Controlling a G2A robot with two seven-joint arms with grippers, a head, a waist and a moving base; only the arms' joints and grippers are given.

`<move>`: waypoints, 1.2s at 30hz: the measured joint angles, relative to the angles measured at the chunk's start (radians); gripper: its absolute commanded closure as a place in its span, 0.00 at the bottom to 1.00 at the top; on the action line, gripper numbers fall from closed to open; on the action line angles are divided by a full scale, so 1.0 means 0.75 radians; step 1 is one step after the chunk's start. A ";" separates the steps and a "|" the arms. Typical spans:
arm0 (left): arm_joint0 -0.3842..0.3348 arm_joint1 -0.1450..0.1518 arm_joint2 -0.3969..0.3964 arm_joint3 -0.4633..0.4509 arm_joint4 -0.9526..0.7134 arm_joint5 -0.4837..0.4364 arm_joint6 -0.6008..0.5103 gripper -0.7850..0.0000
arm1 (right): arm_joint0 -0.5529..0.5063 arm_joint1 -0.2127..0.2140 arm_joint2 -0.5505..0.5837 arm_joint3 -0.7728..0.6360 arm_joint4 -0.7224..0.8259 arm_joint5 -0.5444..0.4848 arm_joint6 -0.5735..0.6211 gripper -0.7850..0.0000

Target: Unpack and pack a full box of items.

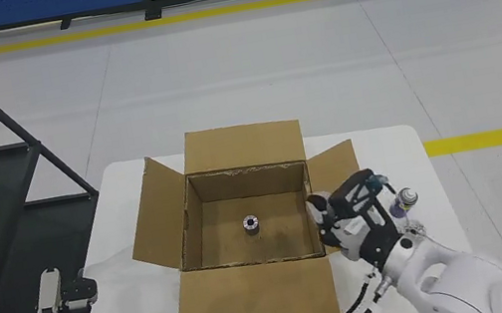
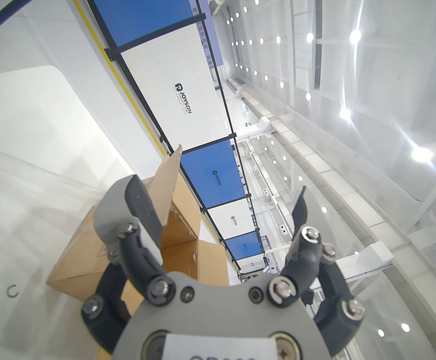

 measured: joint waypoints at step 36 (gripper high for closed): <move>0.008 -0.006 -0.216 0.050 -0.180 0.004 0.011 0.00 | 1.031 -0.330 -0.797 1.603 0.208 0.165 0.194 0.38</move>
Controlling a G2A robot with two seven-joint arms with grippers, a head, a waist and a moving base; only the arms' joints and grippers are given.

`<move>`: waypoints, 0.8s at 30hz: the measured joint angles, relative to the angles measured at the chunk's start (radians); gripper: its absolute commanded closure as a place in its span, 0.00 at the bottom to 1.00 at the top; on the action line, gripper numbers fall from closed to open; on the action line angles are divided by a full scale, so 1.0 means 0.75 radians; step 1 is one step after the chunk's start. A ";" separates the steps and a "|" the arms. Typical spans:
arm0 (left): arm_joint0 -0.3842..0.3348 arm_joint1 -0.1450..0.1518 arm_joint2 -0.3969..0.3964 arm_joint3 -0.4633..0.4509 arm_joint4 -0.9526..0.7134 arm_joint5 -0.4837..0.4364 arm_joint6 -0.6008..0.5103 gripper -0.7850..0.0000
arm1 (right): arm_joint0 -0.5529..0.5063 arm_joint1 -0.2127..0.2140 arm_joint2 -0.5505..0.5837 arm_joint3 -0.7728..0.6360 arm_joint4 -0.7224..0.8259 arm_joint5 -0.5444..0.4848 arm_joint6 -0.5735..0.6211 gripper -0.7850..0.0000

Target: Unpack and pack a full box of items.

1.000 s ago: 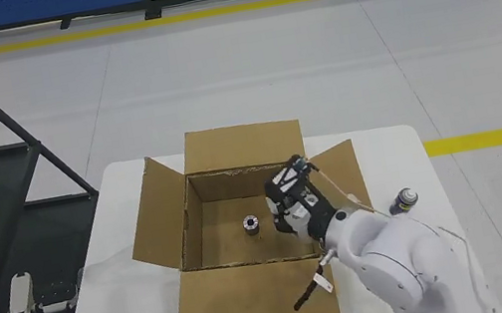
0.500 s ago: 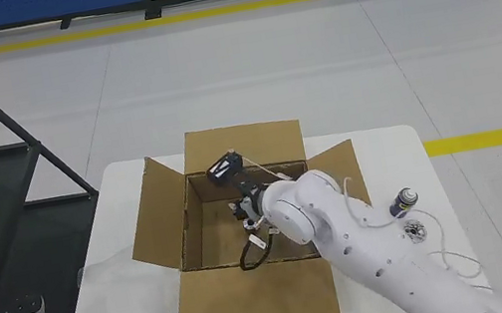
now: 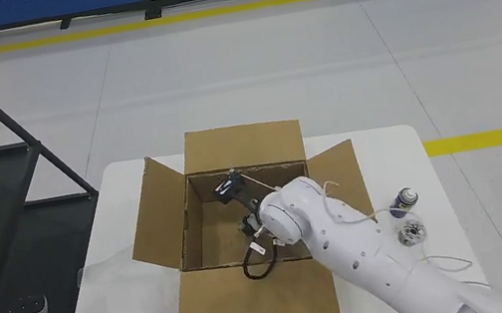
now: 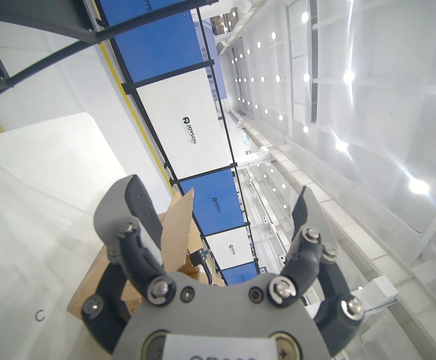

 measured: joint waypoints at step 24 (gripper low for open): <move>0.000 0.000 0.000 0.000 0.000 0.000 0.000 0.00 | 0.113 -0.178 -0.101 0.426 0.044 -0.016 -0.133 1.00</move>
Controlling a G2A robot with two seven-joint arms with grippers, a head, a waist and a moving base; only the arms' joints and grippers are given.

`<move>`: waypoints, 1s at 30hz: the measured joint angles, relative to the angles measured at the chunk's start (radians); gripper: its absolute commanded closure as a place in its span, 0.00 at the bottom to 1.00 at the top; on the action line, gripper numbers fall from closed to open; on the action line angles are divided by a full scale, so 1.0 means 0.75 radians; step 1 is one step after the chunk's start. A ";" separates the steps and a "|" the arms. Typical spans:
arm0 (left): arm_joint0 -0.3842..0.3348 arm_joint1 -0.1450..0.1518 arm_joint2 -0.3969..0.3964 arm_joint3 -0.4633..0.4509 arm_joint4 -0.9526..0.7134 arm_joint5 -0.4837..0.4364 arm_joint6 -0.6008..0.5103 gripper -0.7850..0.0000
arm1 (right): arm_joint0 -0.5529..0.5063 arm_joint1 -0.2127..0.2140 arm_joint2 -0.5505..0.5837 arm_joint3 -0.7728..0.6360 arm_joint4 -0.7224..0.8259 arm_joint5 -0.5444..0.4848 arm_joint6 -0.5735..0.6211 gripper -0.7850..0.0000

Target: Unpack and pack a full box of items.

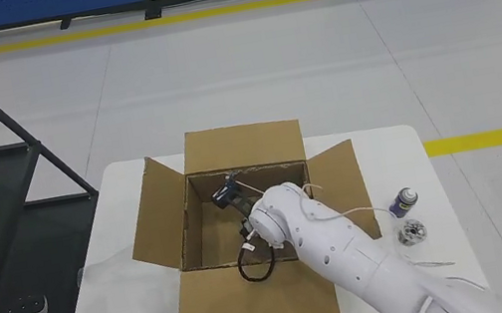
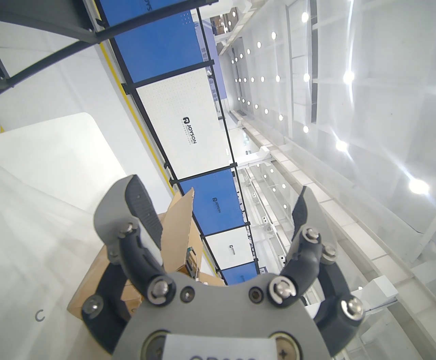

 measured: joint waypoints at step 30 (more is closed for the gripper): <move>0.000 0.000 0.000 0.000 0.000 0.000 0.000 0.00 | -0.676 0.311 0.693 -1.547 -0.444 -0.059 0.256 1.00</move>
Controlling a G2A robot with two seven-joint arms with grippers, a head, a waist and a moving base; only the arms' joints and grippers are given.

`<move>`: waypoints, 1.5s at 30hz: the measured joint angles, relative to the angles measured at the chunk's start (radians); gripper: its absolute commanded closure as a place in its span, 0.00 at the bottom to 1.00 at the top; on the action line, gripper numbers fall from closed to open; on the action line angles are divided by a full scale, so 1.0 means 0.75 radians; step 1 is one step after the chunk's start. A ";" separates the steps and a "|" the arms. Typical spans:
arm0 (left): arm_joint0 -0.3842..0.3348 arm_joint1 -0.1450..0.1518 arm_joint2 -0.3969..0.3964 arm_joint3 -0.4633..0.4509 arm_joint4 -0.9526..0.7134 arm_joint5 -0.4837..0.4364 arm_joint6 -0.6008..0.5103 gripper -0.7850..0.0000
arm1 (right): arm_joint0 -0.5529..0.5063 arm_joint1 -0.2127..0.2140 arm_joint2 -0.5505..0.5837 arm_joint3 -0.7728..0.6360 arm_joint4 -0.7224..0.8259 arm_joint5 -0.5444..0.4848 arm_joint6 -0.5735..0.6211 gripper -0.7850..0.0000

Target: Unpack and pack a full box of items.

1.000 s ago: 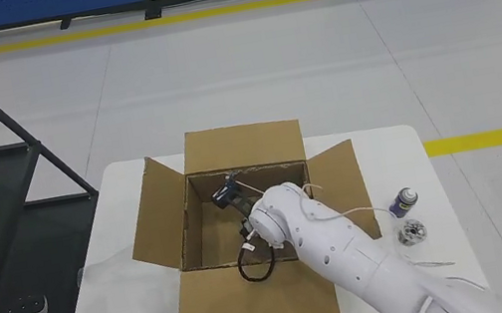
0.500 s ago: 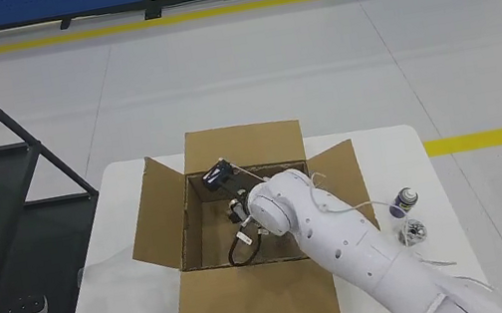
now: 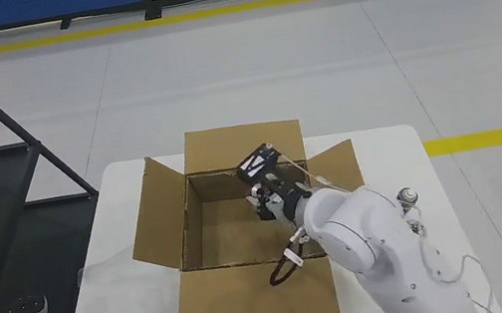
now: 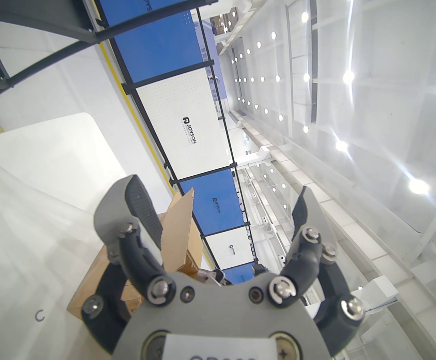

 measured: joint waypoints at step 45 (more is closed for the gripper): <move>0.000 0.000 0.000 0.000 0.000 0.000 0.000 0.00 | -0.781 0.145 0.739 -0.222 0.051 -0.066 0.061 1.00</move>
